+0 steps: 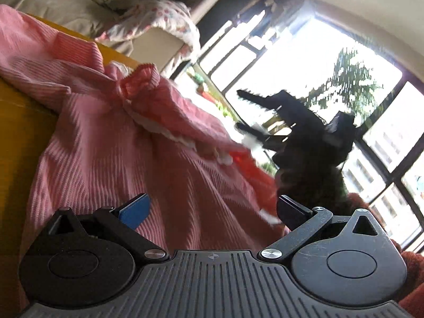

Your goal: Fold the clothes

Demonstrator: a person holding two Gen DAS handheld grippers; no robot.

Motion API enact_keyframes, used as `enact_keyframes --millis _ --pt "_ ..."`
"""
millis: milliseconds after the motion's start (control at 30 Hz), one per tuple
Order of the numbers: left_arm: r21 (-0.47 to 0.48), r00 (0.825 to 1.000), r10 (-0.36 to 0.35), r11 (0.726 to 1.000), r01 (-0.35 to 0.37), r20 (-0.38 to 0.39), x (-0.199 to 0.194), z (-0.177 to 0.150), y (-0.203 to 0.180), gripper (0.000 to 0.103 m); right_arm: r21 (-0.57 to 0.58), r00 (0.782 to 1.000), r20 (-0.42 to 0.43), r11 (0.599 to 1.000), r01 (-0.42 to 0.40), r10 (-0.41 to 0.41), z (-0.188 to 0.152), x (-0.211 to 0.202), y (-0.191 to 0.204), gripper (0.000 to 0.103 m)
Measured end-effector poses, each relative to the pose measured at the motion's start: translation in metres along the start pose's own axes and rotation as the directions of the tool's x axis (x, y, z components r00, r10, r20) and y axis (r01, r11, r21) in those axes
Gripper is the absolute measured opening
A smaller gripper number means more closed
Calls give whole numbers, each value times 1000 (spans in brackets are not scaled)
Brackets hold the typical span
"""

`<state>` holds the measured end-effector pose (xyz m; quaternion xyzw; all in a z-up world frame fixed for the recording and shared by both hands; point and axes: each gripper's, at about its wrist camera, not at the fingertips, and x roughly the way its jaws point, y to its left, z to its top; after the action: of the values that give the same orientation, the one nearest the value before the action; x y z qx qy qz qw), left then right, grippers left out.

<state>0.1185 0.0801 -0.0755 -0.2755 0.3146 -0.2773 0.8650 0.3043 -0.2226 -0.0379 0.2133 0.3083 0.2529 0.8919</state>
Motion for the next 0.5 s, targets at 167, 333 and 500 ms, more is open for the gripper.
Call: enact_keyframes --millis 167,333,500 --pt "-83 999 -18 996 15 -40 2 13 5 103 45 1000 0 999 7 -7 -23 9 -28 92" --pt "-126 992 -112 985 119 62 3 58 3 103 82 998 37 996 -43 41 -28 -7 -37 100" --pt "-57 980 -144 987 153 139 40 103 -14 103 134 995 74 988 -81 71 -23 -14 -51 103"
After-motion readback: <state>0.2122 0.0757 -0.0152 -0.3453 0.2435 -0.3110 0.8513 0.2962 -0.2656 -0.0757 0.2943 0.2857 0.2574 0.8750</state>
